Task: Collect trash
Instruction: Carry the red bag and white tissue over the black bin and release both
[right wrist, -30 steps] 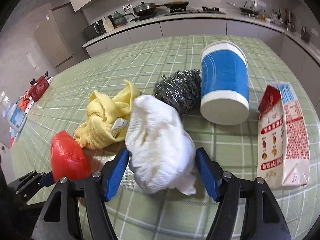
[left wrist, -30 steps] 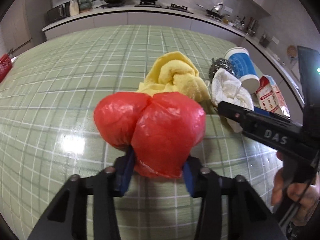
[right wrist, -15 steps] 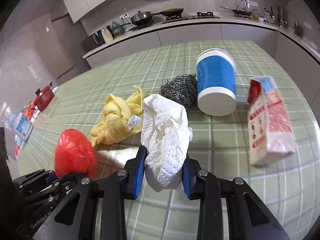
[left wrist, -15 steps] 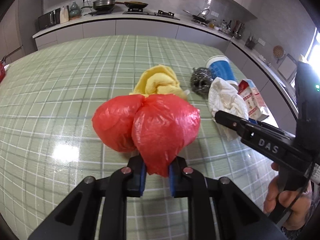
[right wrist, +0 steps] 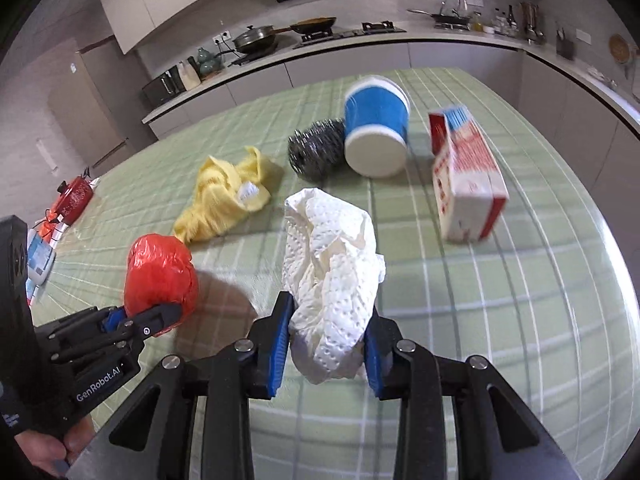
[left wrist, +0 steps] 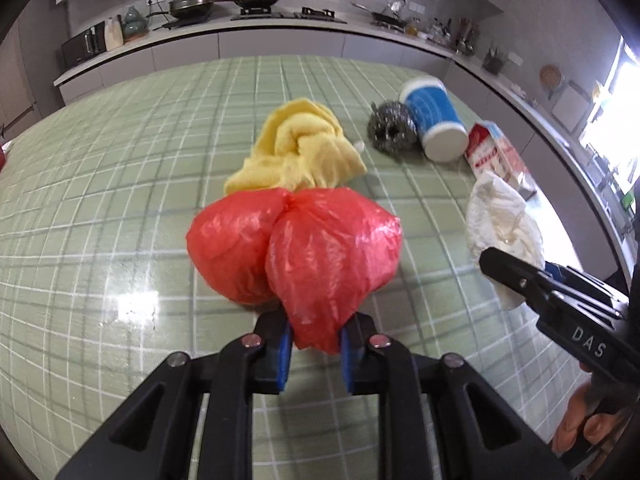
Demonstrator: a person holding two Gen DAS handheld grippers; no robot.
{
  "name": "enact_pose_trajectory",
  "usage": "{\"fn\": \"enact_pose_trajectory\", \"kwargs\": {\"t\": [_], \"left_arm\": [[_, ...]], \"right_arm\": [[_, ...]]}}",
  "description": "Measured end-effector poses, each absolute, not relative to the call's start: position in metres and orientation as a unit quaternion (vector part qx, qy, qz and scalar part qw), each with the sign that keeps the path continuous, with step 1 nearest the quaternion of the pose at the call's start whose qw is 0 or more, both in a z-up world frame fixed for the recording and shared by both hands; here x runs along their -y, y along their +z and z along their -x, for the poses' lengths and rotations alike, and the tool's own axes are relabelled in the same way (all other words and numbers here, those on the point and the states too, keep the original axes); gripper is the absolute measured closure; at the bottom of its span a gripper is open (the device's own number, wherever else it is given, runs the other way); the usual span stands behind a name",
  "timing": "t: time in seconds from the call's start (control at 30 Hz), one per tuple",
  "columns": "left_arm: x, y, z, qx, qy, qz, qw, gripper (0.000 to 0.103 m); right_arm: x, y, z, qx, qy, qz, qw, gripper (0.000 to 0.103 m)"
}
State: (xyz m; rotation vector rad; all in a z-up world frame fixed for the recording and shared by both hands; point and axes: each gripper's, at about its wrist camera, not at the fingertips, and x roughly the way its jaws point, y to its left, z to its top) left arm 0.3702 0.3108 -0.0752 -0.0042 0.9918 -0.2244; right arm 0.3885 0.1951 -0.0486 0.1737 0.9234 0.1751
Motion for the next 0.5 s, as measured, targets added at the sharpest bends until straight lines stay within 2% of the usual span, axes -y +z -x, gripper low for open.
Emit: {"fn": "enact_pose_trajectory", "kwargs": {"t": [0.1, 0.17, 0.37, 0.5], "left_arm": [[-0.311, -0.076, -0.367, -0.476, -0.111, -0.004, 0.872, 0.065], [-0.316, -0.075, -0.366, -0.476, -0.108, 0.003, 0.873, 0.046], [-0.328, -0.063, -0.369, -0.450, -0.105, 0.021, 0.887, 0.028], [-0.323, -0.068, -0.383, -0.452, -0.109, 0.011, 0.885, 0.028]], "right_arm": [[-0.194, -0.054, -0.387, -0.453, 0.077, -0.088, 0.884, 0.065], [-0.195, -0.055, -0.387, -0.453, 0.071, -0.089, 0.884, 0.062], [-0.198, -0.061, -0.387, -0.459, 0.059, -0.092, 0.882, 0.053], [-0.199, -0.063, -0.389, -0.458, 0.051, -0.094, 0.882, 0.049]]}}
